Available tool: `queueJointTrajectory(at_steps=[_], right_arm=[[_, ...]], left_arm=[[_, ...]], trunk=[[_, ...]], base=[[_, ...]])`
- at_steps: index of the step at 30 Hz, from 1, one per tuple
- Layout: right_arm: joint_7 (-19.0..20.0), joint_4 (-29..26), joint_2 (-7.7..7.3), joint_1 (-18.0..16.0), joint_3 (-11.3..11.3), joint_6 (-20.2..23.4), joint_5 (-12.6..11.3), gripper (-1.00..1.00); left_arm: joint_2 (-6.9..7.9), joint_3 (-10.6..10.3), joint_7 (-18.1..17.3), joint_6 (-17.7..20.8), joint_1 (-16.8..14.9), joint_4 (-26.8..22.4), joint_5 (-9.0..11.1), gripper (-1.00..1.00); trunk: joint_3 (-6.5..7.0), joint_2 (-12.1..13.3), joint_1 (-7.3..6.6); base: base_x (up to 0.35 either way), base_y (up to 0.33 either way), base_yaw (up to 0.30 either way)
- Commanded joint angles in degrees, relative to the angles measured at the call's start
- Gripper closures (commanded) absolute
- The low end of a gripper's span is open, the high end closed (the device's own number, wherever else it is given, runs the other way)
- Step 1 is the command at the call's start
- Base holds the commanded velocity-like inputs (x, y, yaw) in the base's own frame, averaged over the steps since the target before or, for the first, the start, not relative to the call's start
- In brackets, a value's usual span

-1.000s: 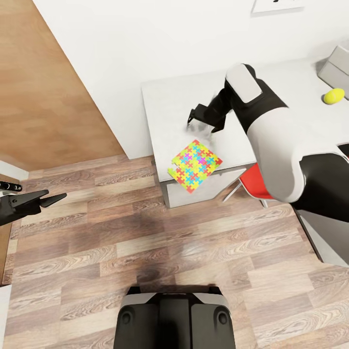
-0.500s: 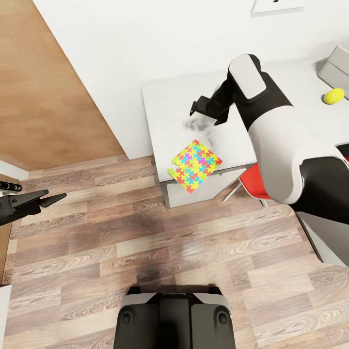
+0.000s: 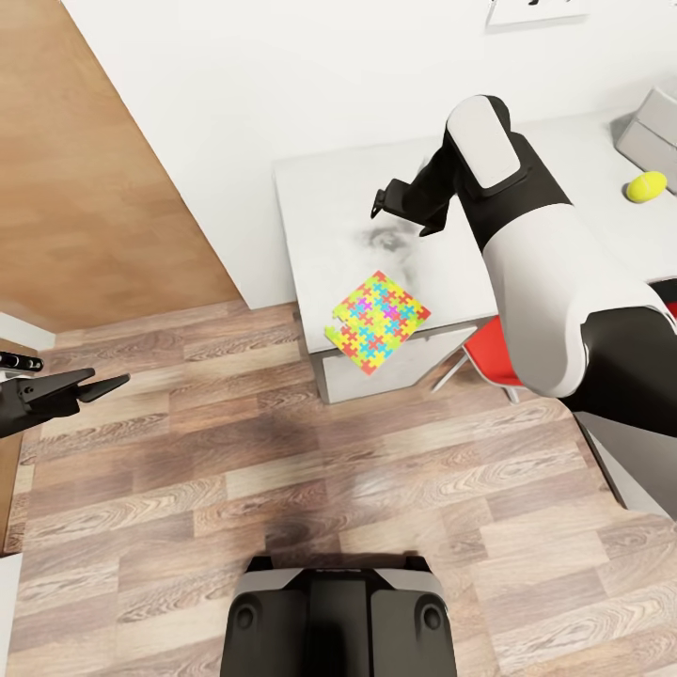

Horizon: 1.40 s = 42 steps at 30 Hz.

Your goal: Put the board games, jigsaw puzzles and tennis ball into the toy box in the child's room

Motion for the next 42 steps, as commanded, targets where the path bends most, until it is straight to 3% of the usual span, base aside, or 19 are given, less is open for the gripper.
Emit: queueJointTrajectory(at_steps=[1, 16, 42], right_arm=[[-0.6, 0.0, -0.02, 0.0, 0.2, 0.1, -0.6, -1.0], [-0.6, 0.0, 0.5, 0.6, 0.2, 0.1, -0.5, -1.0], [-0.6, -0.1, 0.5, 0.7, 0.2, 0.1, -0.5, -1.0]], left_arm=[[0.02, 0.0, -0.2, 0.6, 0.0, 0.0, 0.0, -1.0], [-0.06, -0.2, 0.0, 0.5, 0.0, 0.0, -0.1, -1.0], [-0.06, -0.1, -0.1, 0.5, 0.0, 0.0, -0.1, -1.0]], trunk=[[-0.02, -0.1, 0.04], [1.18, -0.1, 0.04], [3.59, -0.1, 0.04]], base=[[0.0, 0.0, -0.078], [0.0, 0.0, -0.095], [0.0, 0.0, -0.005]])
